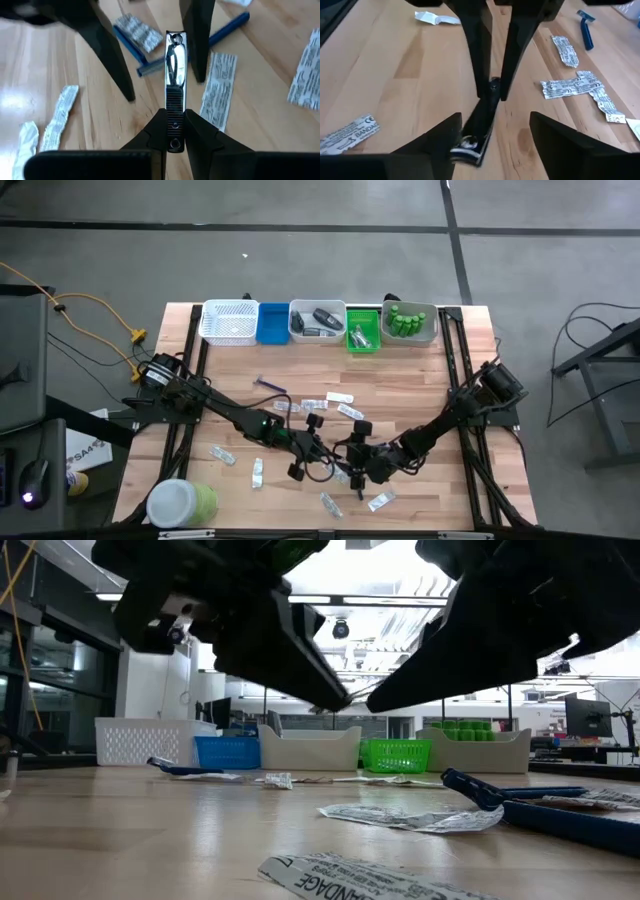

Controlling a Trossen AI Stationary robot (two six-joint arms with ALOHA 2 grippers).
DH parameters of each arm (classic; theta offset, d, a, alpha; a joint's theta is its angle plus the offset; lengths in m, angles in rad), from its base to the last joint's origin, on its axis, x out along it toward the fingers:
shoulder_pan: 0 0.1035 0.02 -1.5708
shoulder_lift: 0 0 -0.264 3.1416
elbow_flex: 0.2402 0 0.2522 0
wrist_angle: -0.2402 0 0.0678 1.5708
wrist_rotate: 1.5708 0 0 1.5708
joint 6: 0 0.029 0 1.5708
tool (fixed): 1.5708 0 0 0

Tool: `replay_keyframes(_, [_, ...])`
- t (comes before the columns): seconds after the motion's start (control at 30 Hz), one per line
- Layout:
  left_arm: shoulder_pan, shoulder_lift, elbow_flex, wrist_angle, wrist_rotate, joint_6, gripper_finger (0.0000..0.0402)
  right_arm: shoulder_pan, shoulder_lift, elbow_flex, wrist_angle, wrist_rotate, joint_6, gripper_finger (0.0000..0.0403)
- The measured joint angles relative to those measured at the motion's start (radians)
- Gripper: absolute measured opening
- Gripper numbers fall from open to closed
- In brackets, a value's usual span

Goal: Pick & Place Travel size toiletries
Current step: Put the nail cutter into the green bin

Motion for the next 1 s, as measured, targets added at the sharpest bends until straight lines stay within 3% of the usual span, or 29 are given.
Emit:
replay_keyframes(0.5, [0.001, -0.002, 0.0, 0.0, -0.005, -0.02, 0.0039, -0.001, 0.001, -0.001, 0.015, -0.033, 0.007, 0.0066])
replay_keyframes(0.63, [0.001, -0.002, 0.0, -0.007, -0.005, -0.028, 0.0039, -0.001, 0.002, -0.002, 0.019, -0.035, 0.008, 0.0061])
replay_keyframes(0.83, [0.0, -0.002, 0.0, -0.002, 0.008, -0.005, 0.0039, -0.004, 0.002, -0.002, 0.035, -0.06, 0.007, 0.0096])
replay_keyframes(1.0, [0.0, -0.002, 0.0, -0.006, 0.003, -0.026, 0.0041, -0.004, 0.002, -0.002, 0.038, -0.042, 0.006, 0.0059])
